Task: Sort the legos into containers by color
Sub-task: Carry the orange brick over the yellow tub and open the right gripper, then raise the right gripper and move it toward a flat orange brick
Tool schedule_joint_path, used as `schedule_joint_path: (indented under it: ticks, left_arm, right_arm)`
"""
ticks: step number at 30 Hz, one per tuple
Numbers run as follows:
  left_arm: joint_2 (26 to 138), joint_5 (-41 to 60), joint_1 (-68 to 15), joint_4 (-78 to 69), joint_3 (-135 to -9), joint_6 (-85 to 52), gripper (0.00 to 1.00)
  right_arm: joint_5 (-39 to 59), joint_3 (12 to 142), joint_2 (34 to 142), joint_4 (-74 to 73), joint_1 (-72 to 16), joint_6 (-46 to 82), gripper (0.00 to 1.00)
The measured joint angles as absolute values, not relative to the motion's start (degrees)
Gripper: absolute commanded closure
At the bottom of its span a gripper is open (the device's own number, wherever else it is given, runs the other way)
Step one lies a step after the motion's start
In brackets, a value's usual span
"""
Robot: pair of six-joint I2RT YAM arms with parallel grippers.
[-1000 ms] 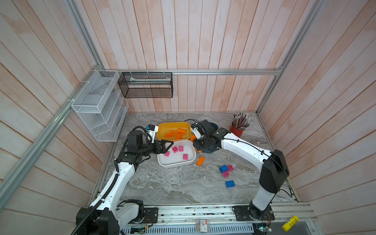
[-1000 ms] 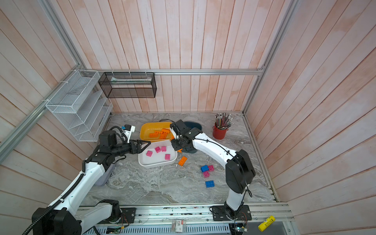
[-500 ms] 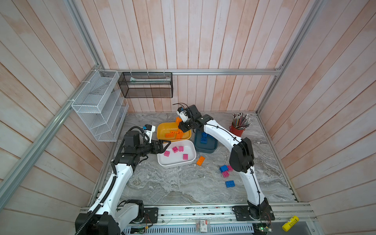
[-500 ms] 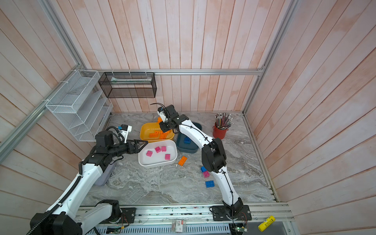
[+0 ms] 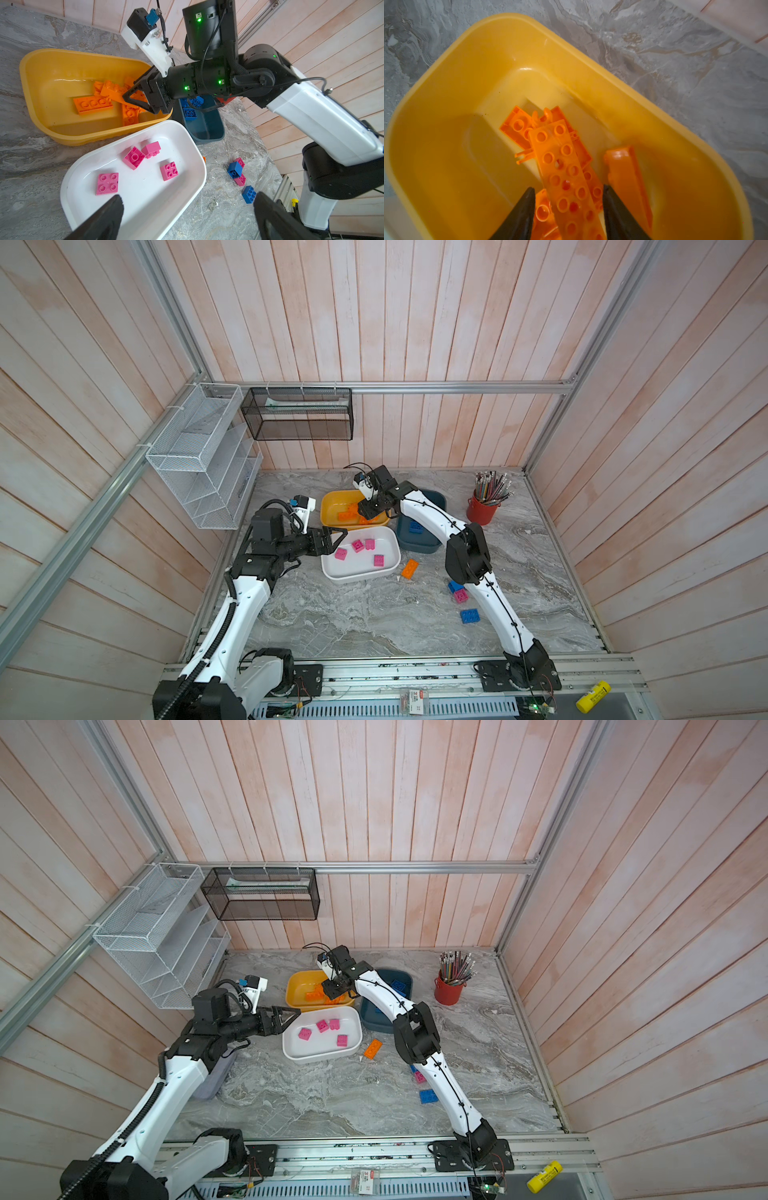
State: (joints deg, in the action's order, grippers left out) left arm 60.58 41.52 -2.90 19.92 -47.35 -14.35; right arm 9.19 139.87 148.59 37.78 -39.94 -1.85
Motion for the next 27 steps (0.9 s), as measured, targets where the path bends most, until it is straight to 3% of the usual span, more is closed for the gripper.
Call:
schedule_joint_path:
  ticks: [5,15,27]
  left_arm:
    - [60.8,41.5,-2.9,19.9,-47.4,-14.3,0.00]
    - [61.6,41.7,-2.9,19.7,-47.4,-14.3,0.00]
    - [61.7,41.8,-2.6,19.7,-47.4,-14.4,0.01]
  right_arm:
    - [10.4,133.9,140.9,38.9,-39.9,-4.4,0.44]
    - [7.5,90.3,99.7,31.0,-39.9,-5.3,0.40]
    - [-2.4,59.0,80.9,26.5,-43.8,24.1,0.37]
